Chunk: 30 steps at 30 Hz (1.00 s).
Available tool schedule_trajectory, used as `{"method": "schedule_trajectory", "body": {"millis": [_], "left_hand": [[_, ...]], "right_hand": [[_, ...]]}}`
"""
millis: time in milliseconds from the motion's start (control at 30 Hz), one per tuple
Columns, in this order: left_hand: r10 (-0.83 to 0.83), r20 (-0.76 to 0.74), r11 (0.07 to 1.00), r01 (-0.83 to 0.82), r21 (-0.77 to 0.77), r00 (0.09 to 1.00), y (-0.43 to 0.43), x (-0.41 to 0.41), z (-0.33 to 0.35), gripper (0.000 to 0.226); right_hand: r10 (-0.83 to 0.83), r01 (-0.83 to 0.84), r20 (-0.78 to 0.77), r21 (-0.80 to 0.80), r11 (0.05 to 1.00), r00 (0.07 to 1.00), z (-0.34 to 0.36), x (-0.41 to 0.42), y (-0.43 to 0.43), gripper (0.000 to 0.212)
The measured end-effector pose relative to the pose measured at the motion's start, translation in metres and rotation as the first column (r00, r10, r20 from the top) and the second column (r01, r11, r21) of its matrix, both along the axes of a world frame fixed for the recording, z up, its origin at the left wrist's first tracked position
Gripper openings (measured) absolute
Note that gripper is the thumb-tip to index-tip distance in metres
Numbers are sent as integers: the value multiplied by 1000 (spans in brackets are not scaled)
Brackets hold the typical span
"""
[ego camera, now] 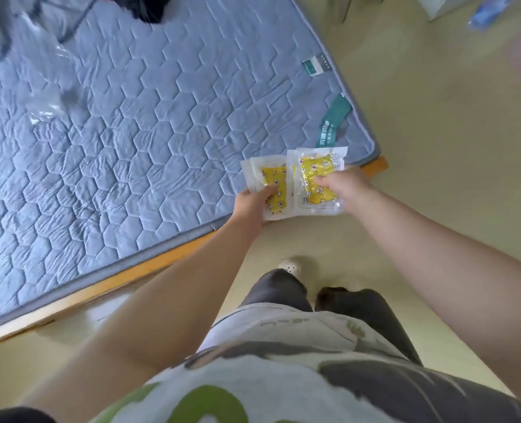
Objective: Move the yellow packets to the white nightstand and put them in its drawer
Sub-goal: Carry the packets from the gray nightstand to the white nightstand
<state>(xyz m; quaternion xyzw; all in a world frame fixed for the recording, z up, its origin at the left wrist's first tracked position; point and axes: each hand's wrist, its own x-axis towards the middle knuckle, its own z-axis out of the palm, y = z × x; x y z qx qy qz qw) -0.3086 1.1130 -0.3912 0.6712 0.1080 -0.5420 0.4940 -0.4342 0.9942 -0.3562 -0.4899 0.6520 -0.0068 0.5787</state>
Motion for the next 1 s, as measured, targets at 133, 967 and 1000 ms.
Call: {"method": "schedule_trajectory", "body": {"millis": [133,967,1000], "left_hand": [[118,45,993,-118,9,992,-57,-6,0,22],[540,73,839,-529,-126,839,-533,-92,42,6],[529,78,845,-518,-133,845,-548,-85,43,6]], "right_hand": [[145,-145,3,2,989,989,-2,14,-72,68],[439,-443,120,8,896,890,45,-10,-589,64],[435,-439,127,10,898,892,47,-3,-604,65]]}}
